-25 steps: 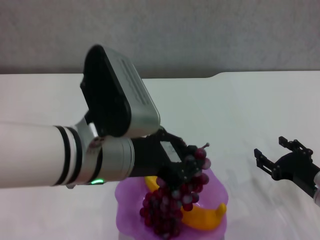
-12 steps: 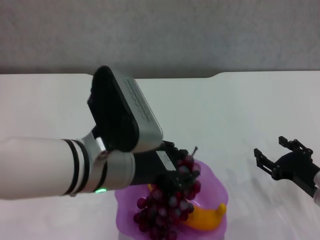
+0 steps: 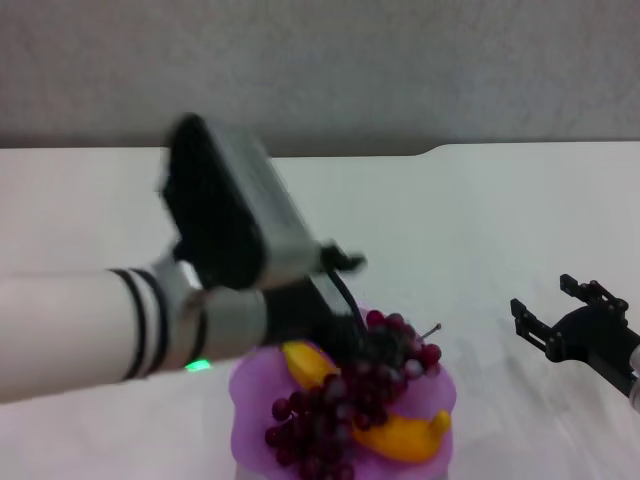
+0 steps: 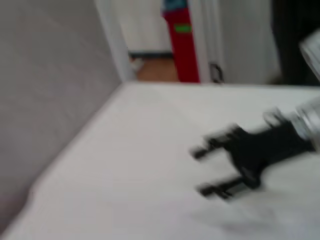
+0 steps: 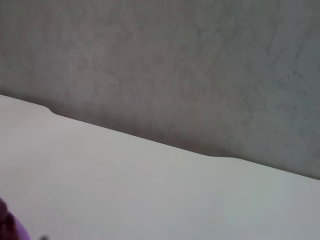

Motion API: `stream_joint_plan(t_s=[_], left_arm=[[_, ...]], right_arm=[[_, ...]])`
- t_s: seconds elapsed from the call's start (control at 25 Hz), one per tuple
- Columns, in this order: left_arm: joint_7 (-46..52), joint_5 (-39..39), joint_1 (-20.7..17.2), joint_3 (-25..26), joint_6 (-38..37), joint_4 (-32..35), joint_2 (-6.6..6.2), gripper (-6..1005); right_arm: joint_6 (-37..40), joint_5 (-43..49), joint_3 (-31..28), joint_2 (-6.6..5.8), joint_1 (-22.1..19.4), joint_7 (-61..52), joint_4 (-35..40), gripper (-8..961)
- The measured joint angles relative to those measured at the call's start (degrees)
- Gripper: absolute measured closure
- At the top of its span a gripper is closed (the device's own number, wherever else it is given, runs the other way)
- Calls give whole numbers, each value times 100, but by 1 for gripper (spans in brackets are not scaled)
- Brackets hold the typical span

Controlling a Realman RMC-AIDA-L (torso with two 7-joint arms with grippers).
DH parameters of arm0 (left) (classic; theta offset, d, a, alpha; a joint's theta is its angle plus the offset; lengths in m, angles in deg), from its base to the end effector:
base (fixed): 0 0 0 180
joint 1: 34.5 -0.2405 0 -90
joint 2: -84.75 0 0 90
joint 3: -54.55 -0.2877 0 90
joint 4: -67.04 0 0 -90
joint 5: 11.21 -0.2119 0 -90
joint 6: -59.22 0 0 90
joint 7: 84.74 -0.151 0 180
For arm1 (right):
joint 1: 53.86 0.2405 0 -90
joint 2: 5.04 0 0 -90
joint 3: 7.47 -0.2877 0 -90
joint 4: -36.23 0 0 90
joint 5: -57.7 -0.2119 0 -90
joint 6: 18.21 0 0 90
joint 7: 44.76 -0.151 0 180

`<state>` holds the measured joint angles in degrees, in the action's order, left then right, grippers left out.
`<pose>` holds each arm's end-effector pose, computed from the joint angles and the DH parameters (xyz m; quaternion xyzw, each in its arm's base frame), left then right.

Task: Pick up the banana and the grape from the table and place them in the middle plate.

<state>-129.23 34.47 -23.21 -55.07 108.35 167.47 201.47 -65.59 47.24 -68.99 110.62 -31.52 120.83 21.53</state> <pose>-0.1365 0.3067 -0.0636 -0.9605 -0.0783 -0.0646 0.2592 0.3762 0.3412 -0.0674 -0.8282 0.2247 0.1579 0.4885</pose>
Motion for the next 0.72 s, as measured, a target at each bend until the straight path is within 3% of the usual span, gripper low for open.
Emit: stream_joint_plan(t_s=[0.08, 0.12, 0.2, 0.36, 0.48, 0.72], left_arm=[[-47, 23, -481, 108, -752, 256, -7, 229], [-47, 23, -481, 108, -752, 256, -7, 203], [-126, 113, -845, 135, -1426, 300, -8, 152], [-498, 855, -1551, 56, -3335, -3, -16, 115], [-752, 1506, -1678, -108, -4900, -870, -23, 106], [-323, 1489, -1342, -585, -6721, -2359, -27, 105]], right_arm=[[0, 0, 0, 0, -4, 0, -5, 171], [0, 0, 0, 0, -4, 0, -5, 171], [-2, -3, 0, 0, -9, 0, -3, 171], [-35, -7, 0, 0, -11, 0, 4, 171], [-52, -10, 0, 0, -11, 0, -8, 171], [-54, -9, -5, 10, -11, 0, -29, 171]])
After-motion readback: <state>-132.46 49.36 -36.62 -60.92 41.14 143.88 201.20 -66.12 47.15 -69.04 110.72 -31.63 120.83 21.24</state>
